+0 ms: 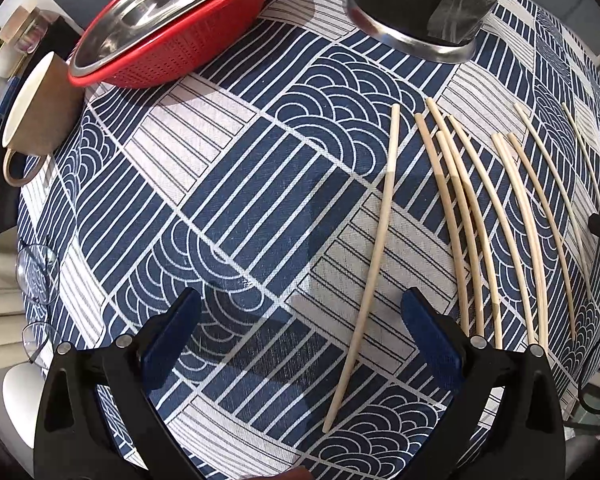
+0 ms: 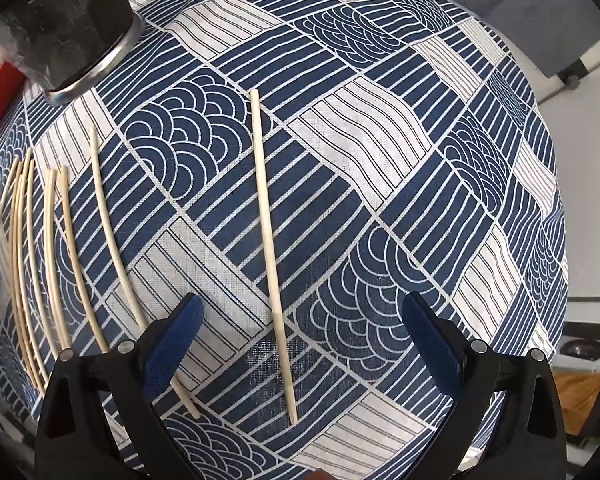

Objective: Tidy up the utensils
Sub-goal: 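Lower the left and right tools and grasp one chopstick each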

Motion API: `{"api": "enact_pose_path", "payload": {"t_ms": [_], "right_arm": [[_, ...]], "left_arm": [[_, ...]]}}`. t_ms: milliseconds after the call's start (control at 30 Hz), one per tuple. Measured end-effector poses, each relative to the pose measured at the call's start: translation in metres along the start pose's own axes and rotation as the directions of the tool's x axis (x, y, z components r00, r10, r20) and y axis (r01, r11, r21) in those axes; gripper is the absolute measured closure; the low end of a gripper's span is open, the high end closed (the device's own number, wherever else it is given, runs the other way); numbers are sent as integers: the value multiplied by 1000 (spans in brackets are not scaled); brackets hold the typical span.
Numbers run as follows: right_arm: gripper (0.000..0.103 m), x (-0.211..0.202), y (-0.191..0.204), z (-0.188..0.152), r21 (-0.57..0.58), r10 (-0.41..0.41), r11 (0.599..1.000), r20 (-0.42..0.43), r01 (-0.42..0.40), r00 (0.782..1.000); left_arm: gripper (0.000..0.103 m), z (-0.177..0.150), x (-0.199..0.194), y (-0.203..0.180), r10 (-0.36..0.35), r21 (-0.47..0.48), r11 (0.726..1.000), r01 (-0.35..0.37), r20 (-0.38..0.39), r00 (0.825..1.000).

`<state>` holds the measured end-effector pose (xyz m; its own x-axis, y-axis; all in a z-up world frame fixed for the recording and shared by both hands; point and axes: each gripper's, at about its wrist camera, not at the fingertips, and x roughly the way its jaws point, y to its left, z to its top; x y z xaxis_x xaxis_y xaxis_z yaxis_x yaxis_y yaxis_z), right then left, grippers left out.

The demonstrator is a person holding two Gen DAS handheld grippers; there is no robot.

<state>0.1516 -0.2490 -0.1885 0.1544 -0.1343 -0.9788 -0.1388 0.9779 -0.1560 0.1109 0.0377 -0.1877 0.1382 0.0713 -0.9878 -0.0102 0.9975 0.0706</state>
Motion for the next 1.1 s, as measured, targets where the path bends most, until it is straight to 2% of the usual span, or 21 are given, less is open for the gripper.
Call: {"api": "enact_pose_path", "payload": {"t_ms": [133,233,433,700,733,767,800,867,900,933,967,1033,1067,1100], "right_arm": [[8,3,-4,3,-26,52,998,24,-52,998],[6,12,-21,2,50,152,987,5,-152,988],[6,9,-23,-4,45,152,987,89,-156,984],[8,3,-17,-15,37,148,988,104,-153,983],[11,2,-16,-16,31,150,988,101,-154,983],[22,-1,-17,-19,28,152,987,105,-155,983],[33,-5,-18,-22,22,154,987,111,-157,982],[75,-14,-18,-27,-9,163,987,118,-163,979],[87,-16,-17,-40,-33,169,986,116,-166,979],[91,-18,-16,-43,-52,172,985,109,-167,979],[98,-19,-15,-47,-58,170,985,106,-164,980],[99,-21,-16,-54,-63,177,983,91,-172,980],[99,-21,-17,-58,-59,179,983,88,-174,980],[99,-23,-23,-67,-51,182,983,88,-178,979]], "left_arm": [[4,6,12,19,-60,-40,997,60,-17,998],[4,6,13,22,-48,-25,999,48,-9,999],[4,-12,11,16,-45,-2,999,46,70,996],[6,-27,6,10,-43,-7,999,44,96,994],[11,-28,5,9,-44,-2,999,44,102,994],[15,-33,-1,10,-47,4,999,47,108,993],[25,-37,-6,10,-50,12,999,49,113,992],[37,-44,-12,11,-55,38,998,50,123,991],[48,-47,-14,12,-55,45,998,50,124,991],[59,-50,-16,13,-58,53,997,52,125,990],[67,-54,-18,14,-63,62,996,56,124,990],[94,-58,-20,18,-74,63,996,67,115,991],[98,-60,-22,23,-83,54,995,78,107,991],[98,-63,-22,27,-99,34,995,96,98,990]]}}
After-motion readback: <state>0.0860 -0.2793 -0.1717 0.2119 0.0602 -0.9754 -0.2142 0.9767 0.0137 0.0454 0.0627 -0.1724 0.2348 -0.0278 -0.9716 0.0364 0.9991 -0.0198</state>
